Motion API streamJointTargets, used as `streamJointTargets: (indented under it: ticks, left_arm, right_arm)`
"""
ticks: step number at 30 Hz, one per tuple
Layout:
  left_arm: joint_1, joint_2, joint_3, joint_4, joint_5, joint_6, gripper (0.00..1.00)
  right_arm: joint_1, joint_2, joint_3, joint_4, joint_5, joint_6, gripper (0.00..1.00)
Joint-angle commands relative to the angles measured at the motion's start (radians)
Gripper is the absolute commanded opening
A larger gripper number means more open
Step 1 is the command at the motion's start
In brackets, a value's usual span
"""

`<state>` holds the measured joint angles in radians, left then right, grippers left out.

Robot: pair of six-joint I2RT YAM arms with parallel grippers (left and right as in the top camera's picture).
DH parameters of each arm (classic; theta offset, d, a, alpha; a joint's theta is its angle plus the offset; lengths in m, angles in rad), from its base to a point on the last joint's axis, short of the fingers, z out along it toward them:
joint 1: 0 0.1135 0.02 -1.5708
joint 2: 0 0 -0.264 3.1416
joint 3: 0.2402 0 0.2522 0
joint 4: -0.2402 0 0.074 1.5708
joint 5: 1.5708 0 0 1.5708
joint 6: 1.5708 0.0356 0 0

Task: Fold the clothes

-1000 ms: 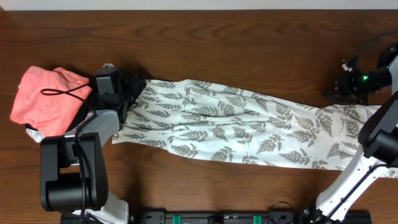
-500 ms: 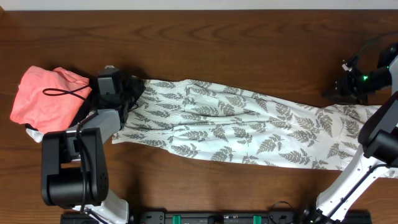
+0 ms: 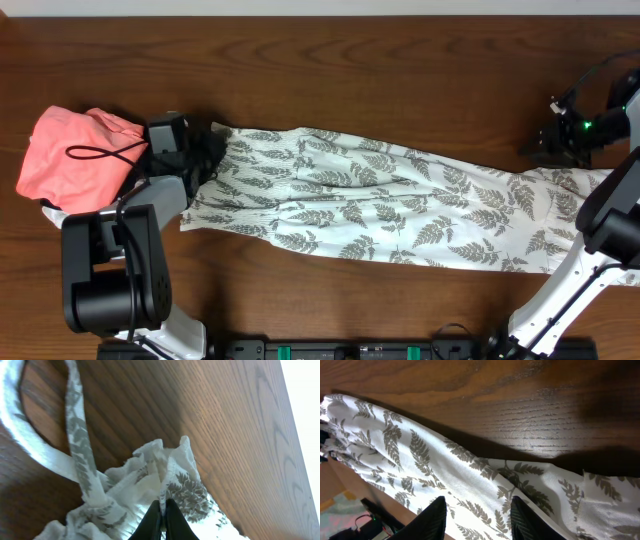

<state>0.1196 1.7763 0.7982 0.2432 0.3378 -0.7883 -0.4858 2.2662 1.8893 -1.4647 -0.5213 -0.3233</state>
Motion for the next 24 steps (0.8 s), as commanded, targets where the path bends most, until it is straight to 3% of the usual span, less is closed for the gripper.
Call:
streamJointTargets:
  ticks: [1, 10, 14, 19, 24]
  left_arm:
    - [0.008, 0.004, 0.013, -0.002, 0.018, 0.009, 0.06]
    - [0.01, -0.101, 0.013, -0.026, 0.094, 0.074, 0.06]
    - [0.014, -0.209, 0.013, -0.183, 0.092, 0.081, 0.06]
    - [0.053, -0.288, 0.013, -0.42, -0.025, 0.09, 0.06]
    - [0.114, -0.29, 0.013, -0.501, -0.044, 0.137, 0.06]
  right_arm:
    - [0.006, -0.021, 0.0, -0.001, -0.002, -0.014, 0.4]
    - [0.006, -0.021, 0.0, 0.007, -0.002, -0.014, 0.41]
    - [0.005, -0.021, 0.0, 0.007, 0.002, -0.014, 0.4]
    - [0.005, -0.021, 0.0, 0.007, 0.002, -0.014, 0.41]
    - [0.005, -0.021, 0.0, 0.007, 0.002, -0.014, 0.41]
